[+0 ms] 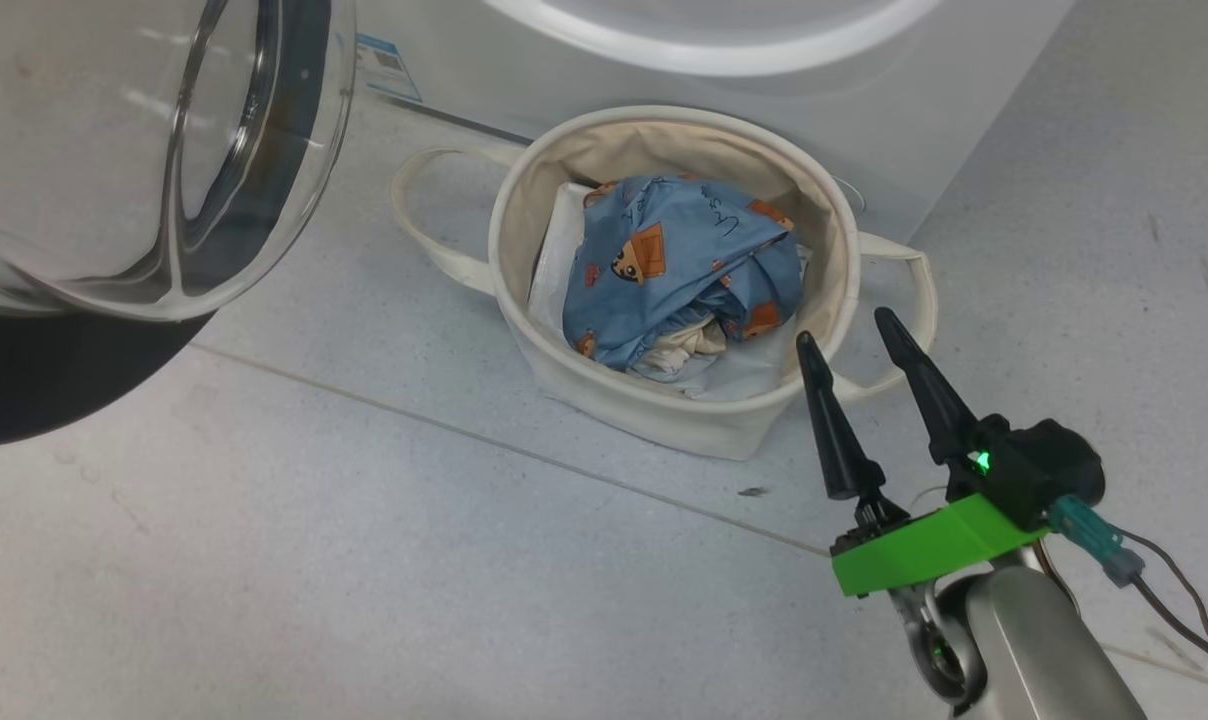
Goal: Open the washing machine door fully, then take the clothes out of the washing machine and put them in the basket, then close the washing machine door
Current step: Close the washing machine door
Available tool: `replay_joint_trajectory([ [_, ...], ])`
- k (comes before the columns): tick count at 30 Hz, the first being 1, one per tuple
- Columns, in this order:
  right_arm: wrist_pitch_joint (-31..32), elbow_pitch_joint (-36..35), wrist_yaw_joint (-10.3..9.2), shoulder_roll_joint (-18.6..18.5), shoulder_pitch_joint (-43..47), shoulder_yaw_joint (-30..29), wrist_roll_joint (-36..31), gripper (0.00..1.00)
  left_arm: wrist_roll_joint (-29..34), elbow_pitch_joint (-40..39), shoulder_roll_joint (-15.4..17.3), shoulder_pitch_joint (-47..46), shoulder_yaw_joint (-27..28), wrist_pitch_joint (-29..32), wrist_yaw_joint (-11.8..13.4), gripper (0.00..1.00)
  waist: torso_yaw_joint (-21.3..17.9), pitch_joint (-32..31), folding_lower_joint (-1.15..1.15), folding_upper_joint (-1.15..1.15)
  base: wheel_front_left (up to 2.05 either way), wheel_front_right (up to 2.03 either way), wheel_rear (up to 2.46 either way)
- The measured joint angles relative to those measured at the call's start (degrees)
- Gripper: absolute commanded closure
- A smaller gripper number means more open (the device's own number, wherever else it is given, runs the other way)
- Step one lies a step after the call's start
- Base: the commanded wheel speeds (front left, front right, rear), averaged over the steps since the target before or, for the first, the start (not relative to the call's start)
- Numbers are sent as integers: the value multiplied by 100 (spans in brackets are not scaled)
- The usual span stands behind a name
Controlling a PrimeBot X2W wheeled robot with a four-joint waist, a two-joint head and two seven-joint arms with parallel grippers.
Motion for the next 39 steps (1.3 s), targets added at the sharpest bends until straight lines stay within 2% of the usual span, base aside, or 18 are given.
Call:
replay_joint_trajectory([
  [6,-1,7,0,0,2,-14,-43,0,-303,-647,-70,6,-100,491,163,100,59,38,0,0,0,0,0],
  [11,-1,0,0,0,1,-18,-41,0,-301,-1310,-127,168,-346,784,290,100,84,81,0,0,0,0,0],
  [18,-1,-12,1,0,-6,-1,55,0,-277,-2682,-323,817,-689,1087,283,100,15,85,0,0,0,0,0],
  [22,-1,-34,0,0,-11,8,114,0,-63,-3618,-486,1180,-1110,1150,285,100,-8,55,0,0,0,0,0],
  [26,-1,-52,0,0,-31,66,255,0,344,-4176,-664,1374,-1560,1066,303,100,-71,-1,0,0,0,0,0],
  [33,-1,-101,0,0,-57,54,360,0,1001,-4541,-1084,1308,-2483,829,285,100,-223,-108,0,0,0,0,0],
  [39,-1,-144,0,0,-59,-36,459,0,1411,-4345,-1291,977,-2819,593,275,100,-415,-149,0,0,0,0,0],
])
